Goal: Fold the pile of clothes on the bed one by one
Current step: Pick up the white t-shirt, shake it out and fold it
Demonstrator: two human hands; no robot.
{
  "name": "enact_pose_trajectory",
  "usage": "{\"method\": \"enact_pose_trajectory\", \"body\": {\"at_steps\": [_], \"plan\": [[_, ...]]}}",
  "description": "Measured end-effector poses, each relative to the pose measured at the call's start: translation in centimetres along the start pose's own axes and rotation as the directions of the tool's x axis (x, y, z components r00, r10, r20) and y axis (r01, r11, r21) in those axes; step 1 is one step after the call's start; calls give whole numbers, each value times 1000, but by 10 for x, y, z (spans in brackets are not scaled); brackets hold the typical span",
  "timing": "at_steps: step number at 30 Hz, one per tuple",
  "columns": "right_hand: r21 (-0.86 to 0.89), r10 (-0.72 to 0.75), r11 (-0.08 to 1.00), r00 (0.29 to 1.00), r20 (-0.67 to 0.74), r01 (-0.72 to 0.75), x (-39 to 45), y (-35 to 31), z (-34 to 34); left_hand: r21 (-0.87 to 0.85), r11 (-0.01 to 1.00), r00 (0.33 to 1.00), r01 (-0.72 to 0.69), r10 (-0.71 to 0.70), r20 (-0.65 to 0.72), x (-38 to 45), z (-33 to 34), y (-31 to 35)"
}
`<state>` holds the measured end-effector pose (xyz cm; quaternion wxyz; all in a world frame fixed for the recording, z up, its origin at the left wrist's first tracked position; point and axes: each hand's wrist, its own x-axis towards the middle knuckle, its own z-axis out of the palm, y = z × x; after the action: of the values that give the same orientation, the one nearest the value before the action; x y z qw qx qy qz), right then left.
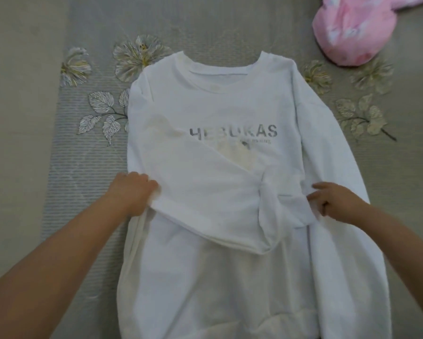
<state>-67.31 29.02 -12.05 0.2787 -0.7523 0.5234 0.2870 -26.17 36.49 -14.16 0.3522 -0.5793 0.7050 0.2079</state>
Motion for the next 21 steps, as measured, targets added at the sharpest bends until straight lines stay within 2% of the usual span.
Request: {"method": "enact_pose_trajectory", "body": {"at_steps": [2, 3, 5, 8, 9, 11, 13, 14, 17, 19, 21], "plan": [[359, 191, 929, 948, -254, -90, -2, -16, 1, 22, 999, 993, -36, 34, 112, 3, -12, -1], [459, 255, 885, 908, -332, -81, -1, -25, 2, 21, 999, 993, -35, 33, 113, 6, -19, -1], [504, 255, 862, 904, -343, -52, 5, -49, 4, 1, 1000, 999, -13, 13, -41, 16, -31, -1], [550, 250, 829, 947, -203, -101, 12, -96, 7, -138, 990, 936, -38, -13, -352, 37, -38, 7], [522, 276, 839, 947, -165, -154, 17, -109, 10, -179, 983, 913, -39, -38, -406, 46, -42, 9], [277, 321, 922, 935, -153, -272, 24, -127, 20, -178, 984, 903, 13, -88, -420, 61, -49, 12], [112, 321, 947, 906, -276, -301, 30, -131, 21, -92, 991, 914, 96, -124, -386, 74, -54, 8], [121, 332, 943, 886, -323, -309, 32, -129, 16, -49, 991, 916, 125, -135, -377, 79, -57, 3], [371, 375, 907, 786, -491, -201, 31, -111, -10, 26, 988, 898, 150, -126, -421, 86, -66, -17], [599, 429, 800, 689, -584, 11, 26, -98, -35, 28, 988, 883, 150, -121, -454, 83, -72, -29], [726, 494, 655, 608, -622, 210, 20, -86, -56, -15, 979, 881, 203, -189, -434, 73, -76, -42]]}}
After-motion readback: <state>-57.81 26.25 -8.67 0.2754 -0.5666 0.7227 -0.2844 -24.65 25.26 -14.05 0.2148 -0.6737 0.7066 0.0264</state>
